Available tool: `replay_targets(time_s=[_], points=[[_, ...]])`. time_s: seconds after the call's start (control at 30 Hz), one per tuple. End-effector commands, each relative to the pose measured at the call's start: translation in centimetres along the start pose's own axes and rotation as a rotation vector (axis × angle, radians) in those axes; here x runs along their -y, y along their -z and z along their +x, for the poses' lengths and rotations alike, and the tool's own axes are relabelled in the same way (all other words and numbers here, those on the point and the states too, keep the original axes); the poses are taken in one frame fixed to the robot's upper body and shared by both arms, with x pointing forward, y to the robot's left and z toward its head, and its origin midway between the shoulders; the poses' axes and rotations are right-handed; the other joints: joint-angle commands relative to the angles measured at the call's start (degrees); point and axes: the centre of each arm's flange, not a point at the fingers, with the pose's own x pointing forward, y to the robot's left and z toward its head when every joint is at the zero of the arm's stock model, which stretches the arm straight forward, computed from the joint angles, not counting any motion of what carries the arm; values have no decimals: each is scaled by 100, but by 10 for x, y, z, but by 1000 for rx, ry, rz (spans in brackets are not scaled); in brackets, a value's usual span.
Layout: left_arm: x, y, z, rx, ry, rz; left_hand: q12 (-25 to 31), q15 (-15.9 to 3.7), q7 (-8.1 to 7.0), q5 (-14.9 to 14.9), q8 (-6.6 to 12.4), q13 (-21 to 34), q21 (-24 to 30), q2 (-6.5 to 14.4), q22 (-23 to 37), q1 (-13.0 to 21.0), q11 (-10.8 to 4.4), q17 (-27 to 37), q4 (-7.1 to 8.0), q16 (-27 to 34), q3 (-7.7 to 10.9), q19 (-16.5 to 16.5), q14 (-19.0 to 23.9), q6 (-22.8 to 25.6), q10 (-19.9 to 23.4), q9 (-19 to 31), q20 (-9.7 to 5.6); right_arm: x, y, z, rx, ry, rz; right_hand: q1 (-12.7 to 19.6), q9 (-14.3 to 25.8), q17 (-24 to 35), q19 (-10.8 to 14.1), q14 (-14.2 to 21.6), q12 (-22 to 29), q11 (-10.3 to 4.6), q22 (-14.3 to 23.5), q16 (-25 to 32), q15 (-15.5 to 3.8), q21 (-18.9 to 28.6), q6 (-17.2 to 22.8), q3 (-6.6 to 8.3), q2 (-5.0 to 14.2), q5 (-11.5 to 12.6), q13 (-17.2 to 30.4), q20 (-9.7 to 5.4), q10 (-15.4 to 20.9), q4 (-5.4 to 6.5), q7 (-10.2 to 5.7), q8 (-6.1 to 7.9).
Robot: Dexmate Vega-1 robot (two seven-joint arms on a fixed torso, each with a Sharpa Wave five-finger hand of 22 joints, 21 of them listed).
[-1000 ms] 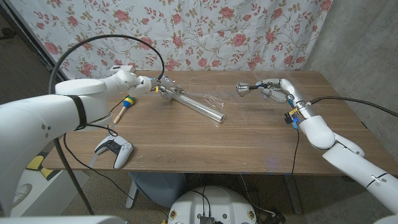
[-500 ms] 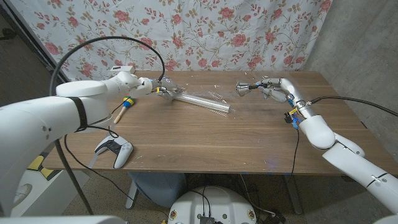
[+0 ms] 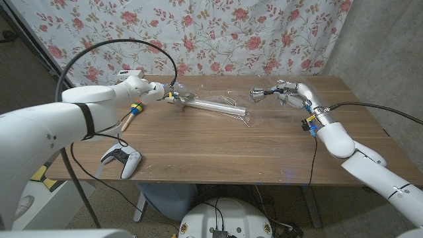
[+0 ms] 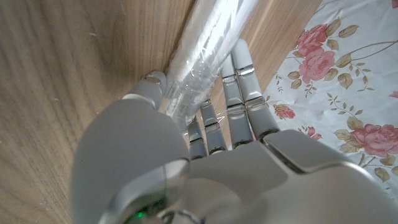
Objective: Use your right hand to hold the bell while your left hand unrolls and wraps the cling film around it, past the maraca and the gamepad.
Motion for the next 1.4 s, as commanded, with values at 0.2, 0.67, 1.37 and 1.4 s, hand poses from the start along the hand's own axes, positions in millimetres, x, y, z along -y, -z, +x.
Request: replay_targets(time_s=[0.2,0.67,1.37,1.4], points=[[15,-23,-1,76,-1,-15,1957,-2170,-464,209,1476,2559,354,361,1235,341,-940,1630,-311,756,-449,936,1924,414,887,1181,-1387,-1,-2,-1,1,3,-2,-46,14,7,-1,40,-34,-39,7,-25,18,20,57,52,18,45,33,-880,39,1,5,-2],[18,-19,-2,42,-24,-29,772,-2219,-511,7,644,653,-379,367,-920,-848,-922,473,-257,-1253,-87,305,1048,602,710,-33,-872,0,-3,-3,1,5,-3,-46,13,19,1,58,-46,-41,7,-19,15,20,59,60,15,45,33,-882,50,-5,-4,-3],[42,-29,-9,-65,-164,-497,1735,-2212,-537,76,1348,2110,106,317,-839,263,-956,1835,-392,-390,62,744,2073,836,1138,1005,-1170,1,-6,-1,7,2,-8,-52,11,25,1,66,-69,-34,7,-26,17,22,54,67,11,45,41,-883,46,-6,3,-6],[42,-29,-9,-70,-176,-527,1759,-2212,-522,93,1378,2136,138,315,-837,290,-955,1867,-400,-364,58,747,2094,845,1181,1052,-1170,2,-6,-1,10,1,-9,-52,11,23,0,63,-69,-41,7,-29,16,21,52,68,11,45,46,-883,41,-7,-1,-7]])
